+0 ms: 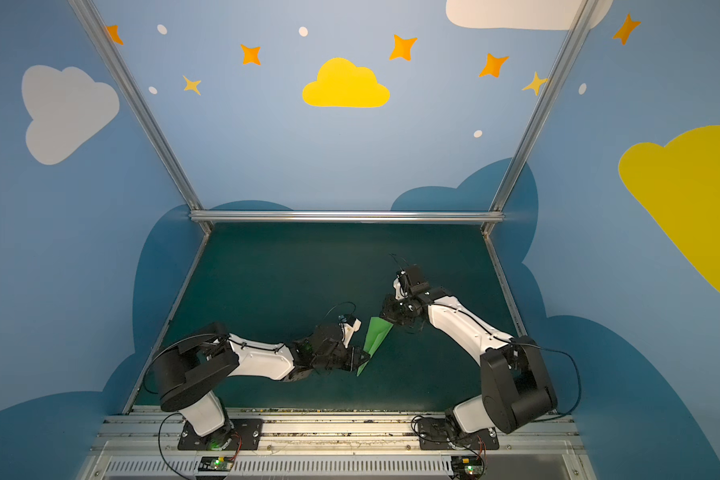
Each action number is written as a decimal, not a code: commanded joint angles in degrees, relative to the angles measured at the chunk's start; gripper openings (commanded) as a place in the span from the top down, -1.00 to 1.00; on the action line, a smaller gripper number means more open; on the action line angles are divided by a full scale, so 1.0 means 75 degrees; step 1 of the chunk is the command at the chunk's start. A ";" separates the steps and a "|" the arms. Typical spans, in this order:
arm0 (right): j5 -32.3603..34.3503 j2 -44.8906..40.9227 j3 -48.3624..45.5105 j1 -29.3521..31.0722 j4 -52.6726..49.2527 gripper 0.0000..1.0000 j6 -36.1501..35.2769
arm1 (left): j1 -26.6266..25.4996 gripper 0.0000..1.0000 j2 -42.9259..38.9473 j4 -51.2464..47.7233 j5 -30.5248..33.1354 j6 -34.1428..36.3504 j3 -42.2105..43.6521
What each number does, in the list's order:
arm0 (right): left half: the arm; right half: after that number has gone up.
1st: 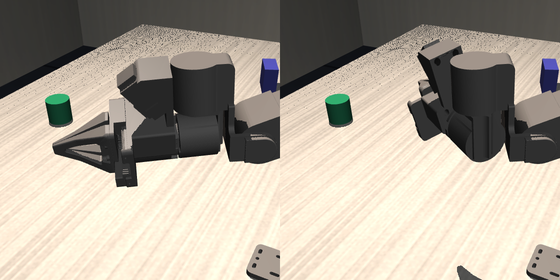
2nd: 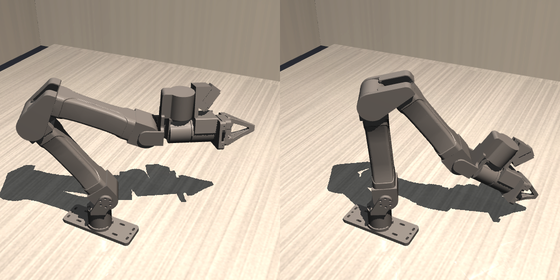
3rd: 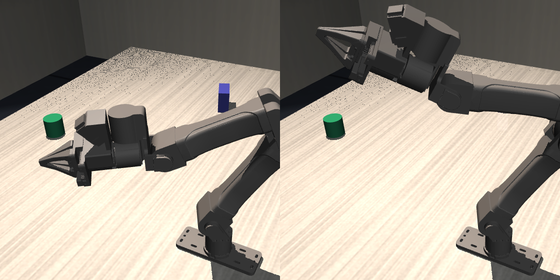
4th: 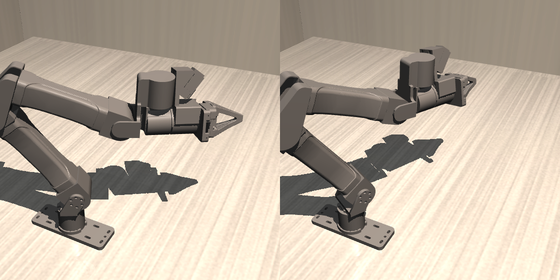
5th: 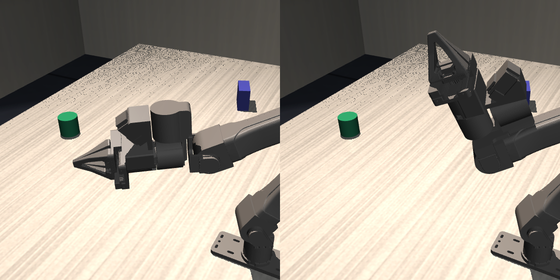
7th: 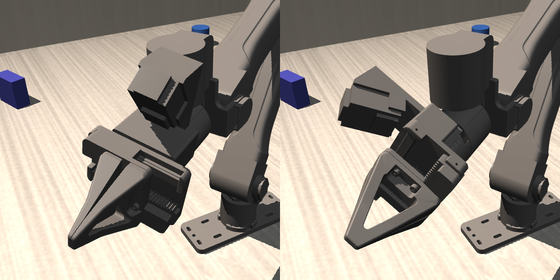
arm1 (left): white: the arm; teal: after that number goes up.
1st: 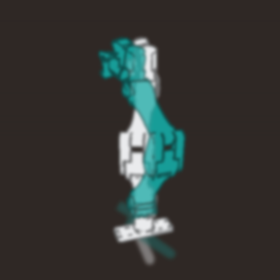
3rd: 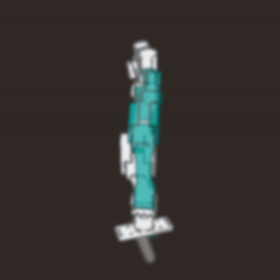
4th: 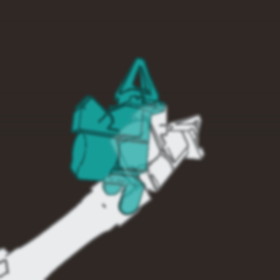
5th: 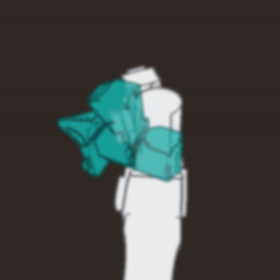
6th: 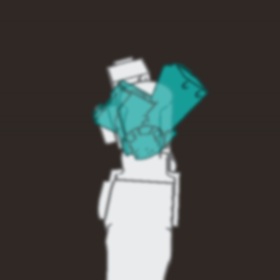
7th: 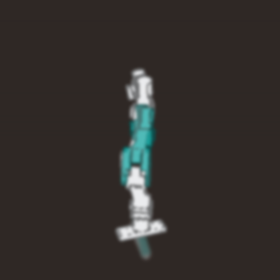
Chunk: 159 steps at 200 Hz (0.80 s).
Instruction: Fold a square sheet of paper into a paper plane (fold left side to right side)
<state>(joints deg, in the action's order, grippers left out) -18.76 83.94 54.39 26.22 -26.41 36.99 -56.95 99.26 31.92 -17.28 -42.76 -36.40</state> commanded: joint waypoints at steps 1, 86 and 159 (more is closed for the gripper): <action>-0.0379 0.0092 0.0068 -0.0027 -0.0304 0.86 -0.0570 | 0.0081 0.93 0.0095 0.0529 -0.0140 -0.0253 0.0181; -0.0927 -0.0602 -0.0847 -0.0004 0.0307 1.00 -0.0443 | 0.0383 0.93 0.0253 0.1801 -0.0403 -0.1043 0.0796; -0.1097 -0.0629 -0.1574 0.0402 0.0816 1.00 -0.0561 | 0.0566 0.93 0.0720 0.3050 -0.0719 -0.1784 0.1090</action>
<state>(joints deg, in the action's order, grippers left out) -26.09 78.89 44.01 27.94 -22.41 33.69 -53.25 103.59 49.74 -21.47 -53.78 -28.99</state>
